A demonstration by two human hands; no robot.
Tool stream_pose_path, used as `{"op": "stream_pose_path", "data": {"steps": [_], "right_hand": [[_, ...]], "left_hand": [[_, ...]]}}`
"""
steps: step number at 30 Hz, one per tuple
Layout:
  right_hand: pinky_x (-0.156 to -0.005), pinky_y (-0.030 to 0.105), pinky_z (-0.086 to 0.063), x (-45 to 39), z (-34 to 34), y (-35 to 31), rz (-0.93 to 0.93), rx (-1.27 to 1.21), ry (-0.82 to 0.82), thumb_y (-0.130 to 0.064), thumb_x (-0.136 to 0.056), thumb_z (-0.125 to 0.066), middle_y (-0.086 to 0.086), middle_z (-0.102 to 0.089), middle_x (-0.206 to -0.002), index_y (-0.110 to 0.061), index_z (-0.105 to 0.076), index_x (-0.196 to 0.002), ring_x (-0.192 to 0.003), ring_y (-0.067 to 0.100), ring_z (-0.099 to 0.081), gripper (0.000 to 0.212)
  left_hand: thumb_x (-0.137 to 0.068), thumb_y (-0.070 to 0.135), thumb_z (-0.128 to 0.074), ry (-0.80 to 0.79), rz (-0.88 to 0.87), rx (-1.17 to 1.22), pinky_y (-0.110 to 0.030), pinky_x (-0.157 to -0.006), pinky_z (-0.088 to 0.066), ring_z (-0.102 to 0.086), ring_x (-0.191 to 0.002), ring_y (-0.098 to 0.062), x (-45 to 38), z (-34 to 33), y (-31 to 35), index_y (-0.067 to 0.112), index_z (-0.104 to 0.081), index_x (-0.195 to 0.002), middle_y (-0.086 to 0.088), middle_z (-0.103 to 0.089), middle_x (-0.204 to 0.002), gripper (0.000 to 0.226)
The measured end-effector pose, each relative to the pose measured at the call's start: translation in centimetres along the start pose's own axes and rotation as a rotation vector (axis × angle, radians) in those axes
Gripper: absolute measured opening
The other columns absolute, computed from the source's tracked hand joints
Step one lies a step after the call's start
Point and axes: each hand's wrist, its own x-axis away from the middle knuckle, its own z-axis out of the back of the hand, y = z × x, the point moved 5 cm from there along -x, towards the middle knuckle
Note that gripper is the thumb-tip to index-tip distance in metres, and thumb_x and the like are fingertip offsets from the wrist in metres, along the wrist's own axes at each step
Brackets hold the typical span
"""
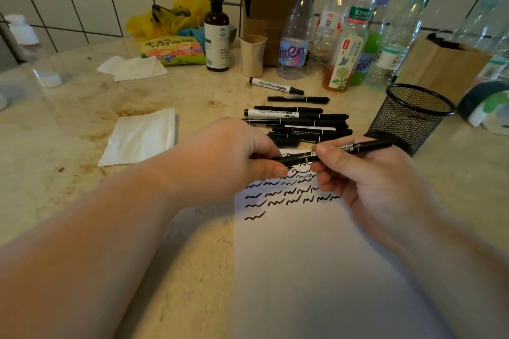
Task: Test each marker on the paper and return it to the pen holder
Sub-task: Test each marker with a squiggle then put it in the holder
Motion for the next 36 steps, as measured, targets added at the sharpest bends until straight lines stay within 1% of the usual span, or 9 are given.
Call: {"op": "stream_pose_path", "data": {"steps": [3, 7, 10, 14, 17, 20, 26, 31, 36], "right_hand": [[-0.054, 0.023, -0.054, -0.1, 0.1, 0.3, 0.012, -0.002, -0.002, -0.023, -0.067, -0.074, 0.008, -0.071, -0.066, -0.014, -0.080, -0.075, -0.057, 0.016, -0.066, 0.013], [-0.056, 0.025, -0.053, -0.2, 0.2, 0.2, 0.042, 0.026, -0.015, -0.024, -0.066, -0.075, 0.011, -0.072, -0.067, -0.013, -0.080, -0.078, -0.059, 0.019, -0.066, 0.017], [-0.059, 0.026, -0.054, -0.2, 0.1, 0.2, 0.056, 0.089, -0.015, -0.028, -0.067, -0.075, 0.010, -0.073, -0.069, -0.017, -0.080, -0.080, -0.063, 0.018, -0.068, 0.018], [-0.065, 0.029, -0.055, -0.1, -0.1, 0.1, 0.081, 0.238, 0.017, -0.032, -0.079, -0.070, 0.004, -0.075, -0.073, -0.018, -0.076, -0.090, -0.068, 0.016, -0.069, 0.019], [-0.066, 0.031, -0.056, -0.1, 1.1, -1.4, 0.160, 0.247, 0.150, -0.023, -0.092, -0.067, 0.001, -0.072, -0.071, -0.019, -0.075, -0.091, -0.067, 0.016, -0.066, 0.009], [-0.066, 0.028, -0.056, -0.2, 3.6, -3.9, 0.225, 0.238, 0.345, -0.020, -0.096, -0.064, -0.002, -0.070, -0.070, -0.019, -0.074, -0.092, -0.064, 0.010, -0.064, 0.010], [-0.053, 0.022, -0.049, -1.0, 9.2, -8.5, 0.339, 0.191, 0.656, -0.026, -0.100, -0.056, -0.006, -0.063, -0.079, -0.026, -0.068, -0.091, -0.057, 0.005, -0.061, 0.015], [-0.059, 0.035, -0.051, -3.2, 11.5, -10.2, 0.310, 0.504, 0.812, -0.052, -0.084, -0.061, -0.010, -0.063, -0.068, -0.026, -0.066, -0.074, -0.056, 0.012, -0.061, 0.029], [-0.066, 0.032, -0.043, -2.8, 11.2, -8.1, 0.347, 0.774, 0.849, -0.050, -0.091, -0.056, 0.010, -0.070, -0.085, -0.012, -0.072, -0.098, -0.077, 0.028, -0.061, 0.042]], "left_hand": [[-0.086, 0.047, -0.064, -0.023, -0.010, -0.009, -0.028, -0.062, -0.050, -0.061, -0.069, -0.009, 0.1, -0.1, 0.4, 0.039, -0.067, -0.074, 0.009, -0.067, -0.071, 0.014], [-0.087, 0.044, -0.064, -0.060, 0.029, 0.013, -0.012, -0.051, -0.033, -0.054, -0.058, 0.007, 0.0, -0.3, 0.4, 0.042, -0.057, -0.059, 0.031, -0.059, -0.057, 0.029], [-0.087, 0.043, -0.064, -0.078, 0.037, 0.032, -0.019, -0.055, -0.037, -0.055, -0.057, 0.005, -0.2, -0.3, 0.1, 0.040, -0.064, -0.065, 0.027, -0.062, -0.060, 0.023], [-0.084, 0.047, -0.067, -0.079, 0.051, -0.033, -0.029, -0.070, -0.053, -0.063, -0.074, -0.007, -0.3, -0.1, -0.2, 0.031, -0.075, -0.094, 0.009, -0.071, -0.080, 0.020], [-0.085, 0.046, -0.066, -0.060, 0.092, -0.122, -0.020, -0.074, -0.051, -0.061, -0.081, -0.001, -0.3, 0.5, -0.9, 0.034, -0.073, -0.098, 0.016, -0.068, -0.087, 0.019], [-0.087, 0.046, -0.064, -0.046, 0.127, -0.157, -0.020, -0.079, -0.051, -0.060, -0.083, 0.000, -0.3, 0.6, -1.9, 0.037, -0.072, -0.096, 0.018, -0.069, -0.091, 0.014], [-0.092, 0.047, -0.057, -0.004, 0.117, -0.206, -0.016, -0.068, -0.044, -0.058, -0.080, 0.000, -0.4, -0.1, -2.1, 0.039, -0.068, -0.104, 0.019, -0.065, -0.092, 0.018], [-0.092, 0.047, -0.058, 0.033, 0.099, -0.205, -0.015, -0.063, -0.041, -0.058, -0.077, 0.002, -0.4, -0.1, -2.4, 0.036, -0.070, -0.100, 0.019, -0.064, -0.088, 0.019], [-0.093, 0.043, -0.056, 0.090, 0.177, -0.202, -0.017, -0.064, -0.044, -0.058, -0.075, 0.000, -0.6, 0.4, -2.8, 0.036, -0.069, -0.092, 0.016, -0.067, -0.086, 0.015]]}}
